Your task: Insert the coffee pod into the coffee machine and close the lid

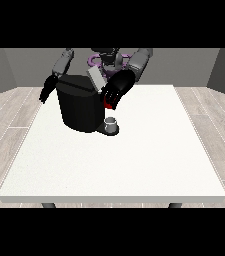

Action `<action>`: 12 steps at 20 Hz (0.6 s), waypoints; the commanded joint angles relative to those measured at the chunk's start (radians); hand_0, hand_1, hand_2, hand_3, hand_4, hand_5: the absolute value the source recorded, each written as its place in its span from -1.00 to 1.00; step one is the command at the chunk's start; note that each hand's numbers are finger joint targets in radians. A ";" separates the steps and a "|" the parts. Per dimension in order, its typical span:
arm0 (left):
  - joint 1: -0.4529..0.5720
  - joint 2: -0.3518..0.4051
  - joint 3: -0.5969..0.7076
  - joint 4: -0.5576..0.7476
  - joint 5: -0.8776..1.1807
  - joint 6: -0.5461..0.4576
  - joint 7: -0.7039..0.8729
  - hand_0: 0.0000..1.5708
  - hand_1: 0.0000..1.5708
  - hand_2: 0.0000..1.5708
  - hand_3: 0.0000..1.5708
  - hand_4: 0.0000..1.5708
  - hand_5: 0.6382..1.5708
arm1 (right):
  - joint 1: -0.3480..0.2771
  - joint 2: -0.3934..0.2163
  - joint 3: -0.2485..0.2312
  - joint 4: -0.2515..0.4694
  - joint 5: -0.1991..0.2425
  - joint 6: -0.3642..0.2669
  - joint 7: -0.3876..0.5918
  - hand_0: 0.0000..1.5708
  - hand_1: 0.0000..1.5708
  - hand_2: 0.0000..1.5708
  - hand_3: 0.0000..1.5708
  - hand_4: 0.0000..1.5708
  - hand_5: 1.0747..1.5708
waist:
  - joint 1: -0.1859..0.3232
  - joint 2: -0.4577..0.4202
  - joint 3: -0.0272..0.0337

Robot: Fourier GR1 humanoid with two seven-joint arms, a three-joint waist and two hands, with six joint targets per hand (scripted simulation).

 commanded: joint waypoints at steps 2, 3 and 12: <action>-0.001 0.014 0.008 0.024 -0.015 0.022 0.002 -1.00 -1.00 -0.28 -0.40 -1.00 1.00 | 0.017 -0.012 0.004 -0.001 0.015 0.001 -0.010 -1.00 -1.00 -1.00 -1.00 -0.81 1.00 | -0.012 0.004 -0.0015; 0.033 0.012 0.006 0.012 -0.009 0.040 -0.050 -1.00 -1.00 -0.29 -0.42 -1.00 1.00 | 0.026 -0.017 -0.019 0.005 -0.004 0.001 -0.012 -1.00 -1.00 -1.00 -1.00 -0.81 1.00 | 0.012 0.005 -0.0016; 0.085 -0.091 -0.019 -0.013 -0.005 -0.012 0.017 -1.00 -1.00 -1.00 -0.81 -1.00 1.00 | 0.068 -0.016 -0.084 0.114 -0.047 -0.006 -0.031 -1.00 -1.00 -1.00 -1.00 -0.82 1.00 | 0.132 -0.132 -0.0008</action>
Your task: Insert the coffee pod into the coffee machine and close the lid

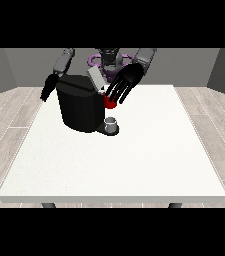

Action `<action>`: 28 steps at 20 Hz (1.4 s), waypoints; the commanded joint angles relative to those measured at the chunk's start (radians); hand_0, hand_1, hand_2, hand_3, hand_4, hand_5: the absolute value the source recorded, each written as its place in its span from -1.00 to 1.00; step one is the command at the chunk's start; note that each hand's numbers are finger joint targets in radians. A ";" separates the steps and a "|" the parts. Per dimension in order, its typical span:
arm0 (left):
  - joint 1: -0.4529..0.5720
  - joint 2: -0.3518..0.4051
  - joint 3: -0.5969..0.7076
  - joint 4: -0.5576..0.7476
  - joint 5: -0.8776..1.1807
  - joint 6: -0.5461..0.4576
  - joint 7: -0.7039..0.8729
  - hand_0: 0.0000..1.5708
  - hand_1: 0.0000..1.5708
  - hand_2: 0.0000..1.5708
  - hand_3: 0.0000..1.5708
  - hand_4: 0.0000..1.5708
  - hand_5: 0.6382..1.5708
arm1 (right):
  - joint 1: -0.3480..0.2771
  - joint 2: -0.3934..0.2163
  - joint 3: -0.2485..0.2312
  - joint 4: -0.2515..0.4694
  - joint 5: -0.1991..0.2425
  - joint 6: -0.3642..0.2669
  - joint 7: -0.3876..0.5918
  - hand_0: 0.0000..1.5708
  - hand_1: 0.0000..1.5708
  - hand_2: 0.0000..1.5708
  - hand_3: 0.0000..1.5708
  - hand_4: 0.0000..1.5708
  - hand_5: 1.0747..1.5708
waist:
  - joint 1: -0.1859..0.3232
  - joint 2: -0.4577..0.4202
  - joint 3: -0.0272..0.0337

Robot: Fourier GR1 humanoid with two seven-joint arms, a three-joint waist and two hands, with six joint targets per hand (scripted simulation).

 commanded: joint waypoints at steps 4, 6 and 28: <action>0.106 -0.125 -0.025 -0.034 0.022 -0.044 0.034 -1.00 -1.00 -1.00 -1.00 -1.00 1.00 | 0.048 -0.010 -0.061 0.105 -0.027 -0.018 -0.028 -1.00 -1.00 -1.00 -1.00 -1.00 1.00 | 0.125 -0.139 -0.0016; 0.176 -0.153 -0.037 -0.048 0.023 -0.045 0.035 -1.00 -1.00 -0.89 -1.00 -1.00 1.00 | 0.135 -0.017 -0.068 0.129 -0.037 0.003 -0.081 -1.00 -1.00 -1.00 -1.00 -1.00 1.00 | 0.141 -0.195 -0.0016; 0.761 -0.447 0.313 -0.024 0.528 -0.111 -0.084 -1.00 -1.00 -1.00 -1.00 -0.47 1.00 | 0.277 0.043 0.040 -0.064 -0.101 0.150 -0.031 -1.00 -1.00 -1.00 -1.00 -1.00 1.00 | 0.340 -0.639 -0.0028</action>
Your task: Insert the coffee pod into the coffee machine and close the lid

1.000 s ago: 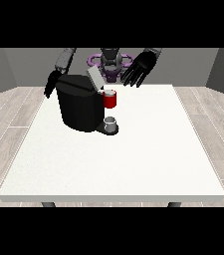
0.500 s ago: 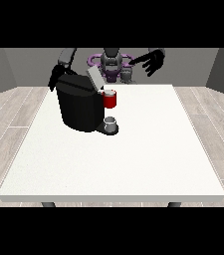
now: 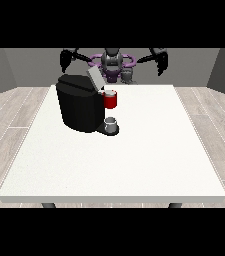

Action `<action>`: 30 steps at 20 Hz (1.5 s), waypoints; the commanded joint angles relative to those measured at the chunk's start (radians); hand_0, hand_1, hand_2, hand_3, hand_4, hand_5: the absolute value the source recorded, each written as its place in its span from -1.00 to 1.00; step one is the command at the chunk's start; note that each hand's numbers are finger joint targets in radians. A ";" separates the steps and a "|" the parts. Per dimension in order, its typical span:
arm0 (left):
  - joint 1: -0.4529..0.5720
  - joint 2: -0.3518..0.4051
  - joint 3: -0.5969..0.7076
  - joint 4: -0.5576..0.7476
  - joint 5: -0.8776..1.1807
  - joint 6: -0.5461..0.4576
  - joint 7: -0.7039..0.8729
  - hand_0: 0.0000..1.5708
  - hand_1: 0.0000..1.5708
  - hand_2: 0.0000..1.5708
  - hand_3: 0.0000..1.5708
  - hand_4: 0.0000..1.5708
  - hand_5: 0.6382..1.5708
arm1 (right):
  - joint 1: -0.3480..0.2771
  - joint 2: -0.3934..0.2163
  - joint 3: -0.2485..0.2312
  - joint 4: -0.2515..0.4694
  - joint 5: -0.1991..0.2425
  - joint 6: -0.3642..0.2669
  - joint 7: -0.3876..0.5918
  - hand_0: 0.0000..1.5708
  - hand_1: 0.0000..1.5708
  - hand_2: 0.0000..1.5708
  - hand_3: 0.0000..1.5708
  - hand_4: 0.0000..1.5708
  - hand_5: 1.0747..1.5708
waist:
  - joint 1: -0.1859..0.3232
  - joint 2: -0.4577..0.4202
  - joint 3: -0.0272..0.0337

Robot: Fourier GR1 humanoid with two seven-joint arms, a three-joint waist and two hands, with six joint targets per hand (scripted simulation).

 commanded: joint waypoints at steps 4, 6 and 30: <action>0.050 -0.048 -0.027 -0.050 0.098 -0.018 0.078 -1.00 -1.00 -1.00 -1.00 -0.55 1.00 | -0.113 -0.076 0.018 -0.041 0.016 0.065 0.059 -1.00 -1.00 -1.00 -1.00 -0.80 1.00 | 0.077 -0.043 0.0006; 0.090 -0.048 -0.074 -0.093 0.123 -0.002 0.114 -1.00 -1.00 -1.00 -1.00 -0.45 1.00 | -0.070 -0.101 0.019 -0.051 -0.006 0.124 0.043 -1.00 -1.00 -1.00 -1.00 -0.68 1.00 | 0.068 -0.074 0.0009; 0.275 -0.012 -0.235 -0.633 0.280 0.015 0.185 -1.00 -1.00 -1.00 -1.00 -0.57 1.00 | -0.433 -0.101 -0.086 0.145 -0.136 0.102 0.140 -1.00 -1.00 -1.00 -1.00 -1.00 1.00 | 0.107 0.267 0.0005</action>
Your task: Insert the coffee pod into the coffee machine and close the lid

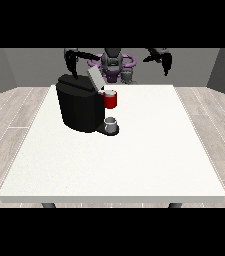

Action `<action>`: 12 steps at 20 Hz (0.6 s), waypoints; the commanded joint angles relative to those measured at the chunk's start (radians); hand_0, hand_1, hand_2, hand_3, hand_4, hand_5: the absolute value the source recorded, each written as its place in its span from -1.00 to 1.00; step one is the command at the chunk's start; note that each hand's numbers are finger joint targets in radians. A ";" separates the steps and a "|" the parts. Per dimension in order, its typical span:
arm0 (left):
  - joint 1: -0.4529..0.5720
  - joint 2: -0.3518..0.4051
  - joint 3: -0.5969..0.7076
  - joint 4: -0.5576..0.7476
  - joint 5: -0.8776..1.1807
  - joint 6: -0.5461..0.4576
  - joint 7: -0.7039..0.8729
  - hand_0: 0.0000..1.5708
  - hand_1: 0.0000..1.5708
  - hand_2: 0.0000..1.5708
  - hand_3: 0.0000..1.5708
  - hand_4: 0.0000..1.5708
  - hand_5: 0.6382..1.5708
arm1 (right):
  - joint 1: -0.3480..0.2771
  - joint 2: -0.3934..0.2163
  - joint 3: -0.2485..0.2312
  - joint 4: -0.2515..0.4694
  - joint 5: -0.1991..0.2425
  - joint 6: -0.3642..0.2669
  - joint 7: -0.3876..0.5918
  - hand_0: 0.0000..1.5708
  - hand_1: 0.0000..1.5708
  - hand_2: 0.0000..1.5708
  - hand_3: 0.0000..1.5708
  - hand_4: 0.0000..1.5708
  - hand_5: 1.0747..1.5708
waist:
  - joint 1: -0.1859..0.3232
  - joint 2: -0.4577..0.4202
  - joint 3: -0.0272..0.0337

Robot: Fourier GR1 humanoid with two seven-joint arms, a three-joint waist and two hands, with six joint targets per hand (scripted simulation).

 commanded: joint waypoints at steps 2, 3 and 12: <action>0.015 0.025 -0.002 -0.086 0.020 0.015 0.017 -1.00 -1.00 -1.00 -1.00 -0.54 1.00 | -0.070 0.018 0.032 0.042 0.012 -0.003 -0.018 -1.00 -1.00 -1.00 -1.00 -1.00 1.00 | -0.022 0.067 -0.0001; 0.051 0.004 -0.022 -0.089 -0.003 0.038 -0.005 -1.00 -1.00 -1.00 -1.00 -0.52 1.00 | -0.066 0.038 0.050 0.035 0.020 -0.005 -0.035 -1.00 -1.00 -1.00 -1.00 -1.00 1.00 | -0.018 0.063 -0.0002; 0.071 0.058 -0.007 -0.234 0.062 0.016 0.131 -1.00 -1.00 -1.00 -1.00 -0.58 1.00 | -0.142 0.004 0.046 0.113 0.028 0.019 -0.065 -1.00 -1.00 -1.00 -1.00 -0.91 1.00 | -0.013 0.091 0.0000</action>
